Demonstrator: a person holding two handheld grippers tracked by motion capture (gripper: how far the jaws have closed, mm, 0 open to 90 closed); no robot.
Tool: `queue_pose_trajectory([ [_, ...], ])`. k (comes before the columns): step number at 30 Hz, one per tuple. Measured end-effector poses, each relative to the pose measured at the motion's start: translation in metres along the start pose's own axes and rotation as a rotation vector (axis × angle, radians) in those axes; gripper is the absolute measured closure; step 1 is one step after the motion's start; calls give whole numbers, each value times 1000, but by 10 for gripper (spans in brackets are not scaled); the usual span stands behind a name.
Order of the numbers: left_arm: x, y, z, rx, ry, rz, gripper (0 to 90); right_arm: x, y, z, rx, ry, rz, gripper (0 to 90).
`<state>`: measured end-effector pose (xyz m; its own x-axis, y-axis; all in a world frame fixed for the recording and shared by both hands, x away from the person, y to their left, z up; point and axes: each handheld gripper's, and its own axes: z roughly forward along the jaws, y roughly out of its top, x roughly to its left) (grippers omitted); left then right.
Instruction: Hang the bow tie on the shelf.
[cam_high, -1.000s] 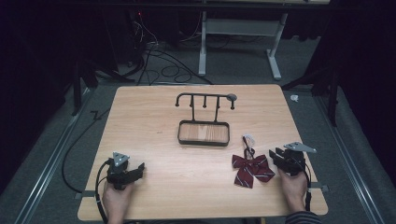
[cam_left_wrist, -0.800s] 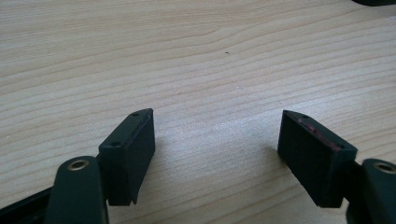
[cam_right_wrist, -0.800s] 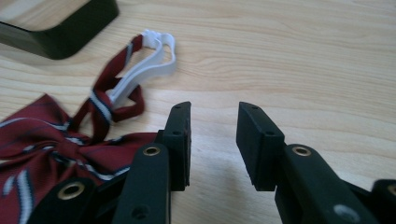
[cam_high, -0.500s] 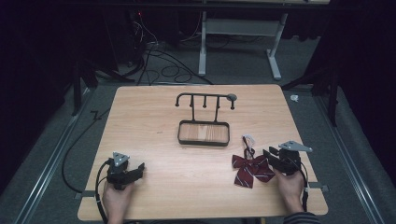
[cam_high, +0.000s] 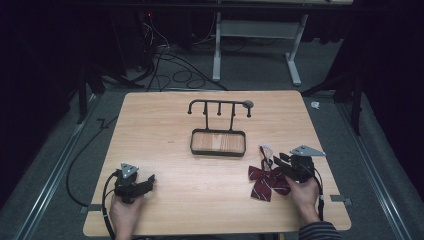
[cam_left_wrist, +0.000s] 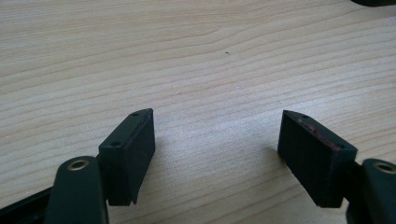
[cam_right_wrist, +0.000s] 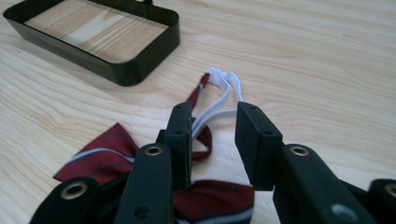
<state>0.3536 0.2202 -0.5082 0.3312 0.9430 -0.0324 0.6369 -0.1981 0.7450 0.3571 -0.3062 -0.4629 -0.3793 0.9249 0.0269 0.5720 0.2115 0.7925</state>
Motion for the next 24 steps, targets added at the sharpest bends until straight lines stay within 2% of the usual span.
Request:
queue_pose_trajectory([
  [11,1,0,0,2,-4,-3,278,7,16,21,47,39,-16,673],
  [24,1,0,0,-2,-8,-10,277,8,30,45,99,34,15,655],
])
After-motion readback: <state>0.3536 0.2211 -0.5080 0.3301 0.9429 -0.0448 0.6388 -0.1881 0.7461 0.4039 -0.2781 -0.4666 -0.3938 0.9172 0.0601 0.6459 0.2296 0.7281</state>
